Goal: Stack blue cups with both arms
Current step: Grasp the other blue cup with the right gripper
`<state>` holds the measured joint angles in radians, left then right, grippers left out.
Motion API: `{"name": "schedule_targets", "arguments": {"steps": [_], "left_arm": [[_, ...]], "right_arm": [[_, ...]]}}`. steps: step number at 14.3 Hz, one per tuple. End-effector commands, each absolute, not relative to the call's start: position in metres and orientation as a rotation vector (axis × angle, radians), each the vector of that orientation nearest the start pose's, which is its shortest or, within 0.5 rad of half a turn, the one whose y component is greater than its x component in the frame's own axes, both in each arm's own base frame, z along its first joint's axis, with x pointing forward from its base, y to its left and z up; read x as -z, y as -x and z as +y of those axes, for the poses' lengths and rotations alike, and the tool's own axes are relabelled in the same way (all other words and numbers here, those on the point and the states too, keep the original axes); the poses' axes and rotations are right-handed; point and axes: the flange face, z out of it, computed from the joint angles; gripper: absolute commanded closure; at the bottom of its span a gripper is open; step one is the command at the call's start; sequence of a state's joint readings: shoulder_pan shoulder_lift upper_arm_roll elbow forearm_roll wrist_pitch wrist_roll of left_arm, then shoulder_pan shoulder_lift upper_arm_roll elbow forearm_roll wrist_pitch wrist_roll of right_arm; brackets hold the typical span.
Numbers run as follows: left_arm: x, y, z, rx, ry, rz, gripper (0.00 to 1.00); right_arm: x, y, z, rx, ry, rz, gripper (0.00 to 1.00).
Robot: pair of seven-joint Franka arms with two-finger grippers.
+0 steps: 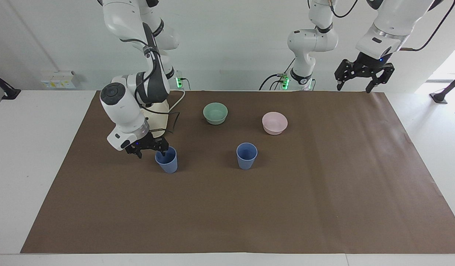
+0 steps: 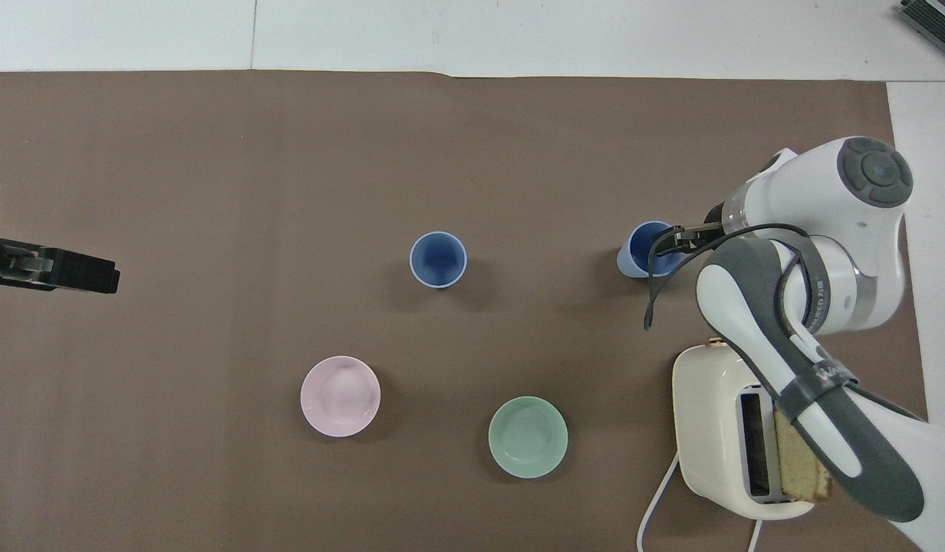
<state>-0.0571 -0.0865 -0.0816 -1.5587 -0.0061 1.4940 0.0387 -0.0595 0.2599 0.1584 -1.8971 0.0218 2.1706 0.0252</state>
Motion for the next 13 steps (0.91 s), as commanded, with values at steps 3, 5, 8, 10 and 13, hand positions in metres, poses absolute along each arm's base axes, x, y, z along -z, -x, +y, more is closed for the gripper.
{"name": "schedule_targets", "arguments": {"steps": [3,5,8,10,13], "left_arm": [[-0.681,-0.509,-0.068,0.027,3.104,0.283,0.00],[-0.682,-0.509,-0.068,0.032,3.108,0.281,0.00],[-0.679,-0.509,-0.066,0.022,3.116,0.281,0.00],[-0.678,-0.510,-0.062,0.022,3.119,0.272,0.00],[-0.675,-0.510,-0.050,0.017,3.139,0.297,0.00]], "right_arm": [[-0.351,-0.616,0.063,0.045,3.056,-0.158,0.70],[-0.350,-0.618,0.065,0.061,3.055,-0.155,1.00],[-0.352,-0.622,0.065,0.072,3.054,-0.155,1.00],[-0.360,-0.629,0.069,0.097,3.049,-0.152,1.00],[-0.388,-0.635,0.087,0.111,3.043,-0.089,1.00]]}}
